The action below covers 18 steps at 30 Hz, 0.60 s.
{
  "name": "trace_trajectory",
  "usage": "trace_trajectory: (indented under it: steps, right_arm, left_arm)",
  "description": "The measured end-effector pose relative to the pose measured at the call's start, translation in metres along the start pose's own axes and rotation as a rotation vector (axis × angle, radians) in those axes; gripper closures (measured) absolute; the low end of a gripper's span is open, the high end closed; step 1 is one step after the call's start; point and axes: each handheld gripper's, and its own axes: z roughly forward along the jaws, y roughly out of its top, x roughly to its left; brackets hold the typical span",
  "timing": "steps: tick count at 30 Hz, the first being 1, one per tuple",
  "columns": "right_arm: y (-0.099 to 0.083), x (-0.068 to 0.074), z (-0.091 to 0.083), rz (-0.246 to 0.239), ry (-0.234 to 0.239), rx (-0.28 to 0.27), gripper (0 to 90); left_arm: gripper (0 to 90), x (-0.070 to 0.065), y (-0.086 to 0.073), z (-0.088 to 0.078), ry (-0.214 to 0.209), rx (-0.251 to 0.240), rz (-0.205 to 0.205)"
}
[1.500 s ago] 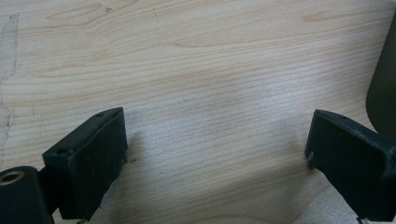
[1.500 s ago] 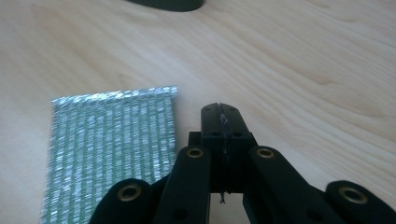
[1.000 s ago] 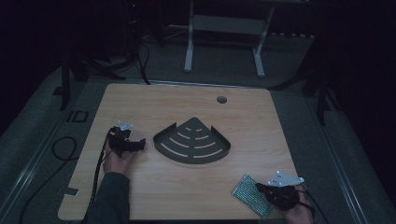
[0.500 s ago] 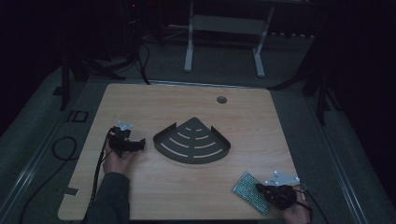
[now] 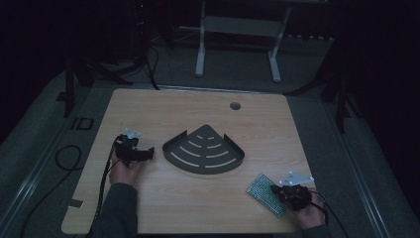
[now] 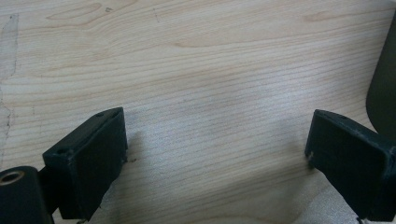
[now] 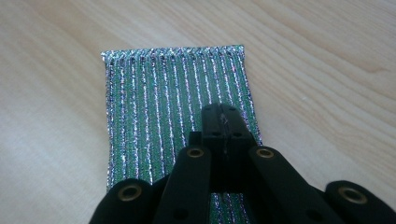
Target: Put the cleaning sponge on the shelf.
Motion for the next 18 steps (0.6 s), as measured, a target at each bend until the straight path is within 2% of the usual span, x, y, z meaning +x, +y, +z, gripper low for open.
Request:
trace_trajectory:
  steps: [4,8,11,13,18]
  right_arm:
    - [0.003,-0.003,0.003,0.001,-0.002,-0.002,90.0]
    - [0.005,-0.005,0.006,-0.002,-0.029,0.002,90.0]
    - [0.005,-0.009,0.006,0.024,-0.004,-0.005,89.0]
    - [0.005,-0.012,0.004,0.043,0.024,-0.018,84.5]
    - [0.009,-0.015,0.000,0.043,0.029,-0.012,81.6]
  left_arm:
    - [6.2,0.000,0.000,0.000,0.000,0.000,0.000]
    - [6.2,0.000,0.000,0.000,0.000,0.000,0.000]
    - [6.1,0.000,0.000,0.000,0.000,0.000,0.000]
    - [6.2,0.000,0.000,0.000,0.000,0.000,0.000]
    - [6.2,0.000,0.000,0.000,0.000,0.000,0.000]
